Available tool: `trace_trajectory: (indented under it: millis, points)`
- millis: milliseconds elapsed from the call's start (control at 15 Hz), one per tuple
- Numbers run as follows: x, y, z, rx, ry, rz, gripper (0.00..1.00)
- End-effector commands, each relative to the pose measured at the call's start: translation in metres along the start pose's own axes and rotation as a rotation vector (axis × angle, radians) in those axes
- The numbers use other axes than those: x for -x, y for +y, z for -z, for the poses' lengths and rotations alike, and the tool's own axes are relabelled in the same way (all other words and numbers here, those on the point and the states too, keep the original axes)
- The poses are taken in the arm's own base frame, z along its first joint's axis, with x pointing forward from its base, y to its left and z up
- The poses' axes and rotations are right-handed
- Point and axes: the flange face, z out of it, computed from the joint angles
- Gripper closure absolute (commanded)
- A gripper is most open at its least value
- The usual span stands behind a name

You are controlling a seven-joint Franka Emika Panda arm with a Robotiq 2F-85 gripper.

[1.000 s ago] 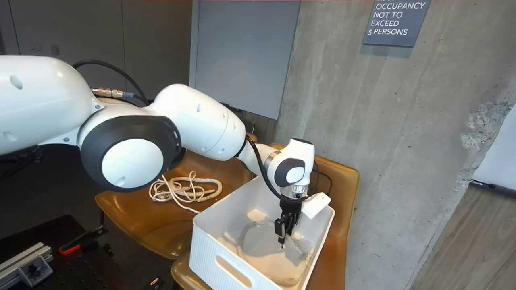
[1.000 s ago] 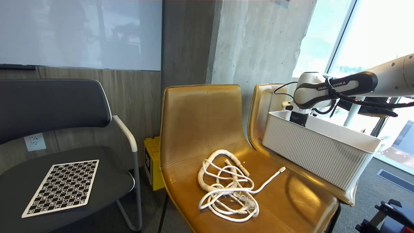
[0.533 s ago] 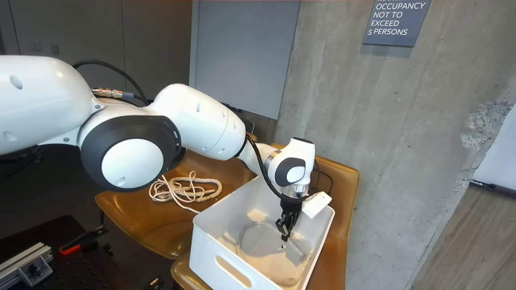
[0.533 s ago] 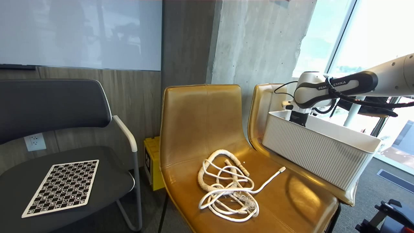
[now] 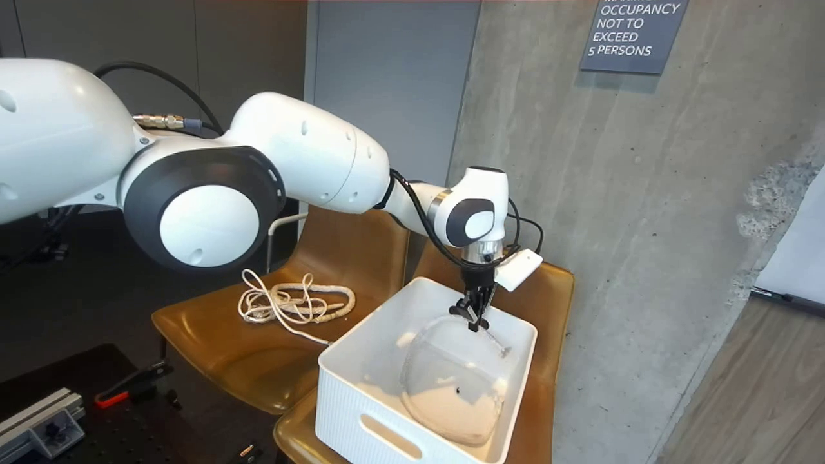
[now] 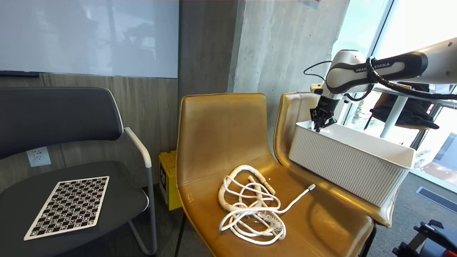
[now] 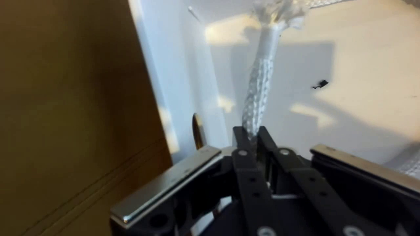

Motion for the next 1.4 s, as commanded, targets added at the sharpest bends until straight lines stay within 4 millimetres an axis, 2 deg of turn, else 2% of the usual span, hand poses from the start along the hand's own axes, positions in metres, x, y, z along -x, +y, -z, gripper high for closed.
trace_trajectory:
  millis: [0, 200, 400, 667, 933, 1133, 1333]
  points:
    - [-0.022, 0.021, 0.077, 0.102, -0.025, 0.004, 0.97]
    - [-0.051, 0.031, 0.132, 0.191, -0.052, 0.007, 0.97]
    - [-0.090, 0.029, 0.164, 0.267, -0.053, 0.012, 0.97]
    - [-0.159, 0.018, 0.201, 0.352, -0.045, 0.062, 0.97]
    - [-0.246, -0.007, 0.236, 0.424, -0.046, 0.106, 0.97]
    - [-0.326, -0.033, 0.251, 0.427, -0.018, 0.132, 0.97]
    - [-0.411, -0.067, 0.261, 0.419, 0.018, 0.156, 0.97]
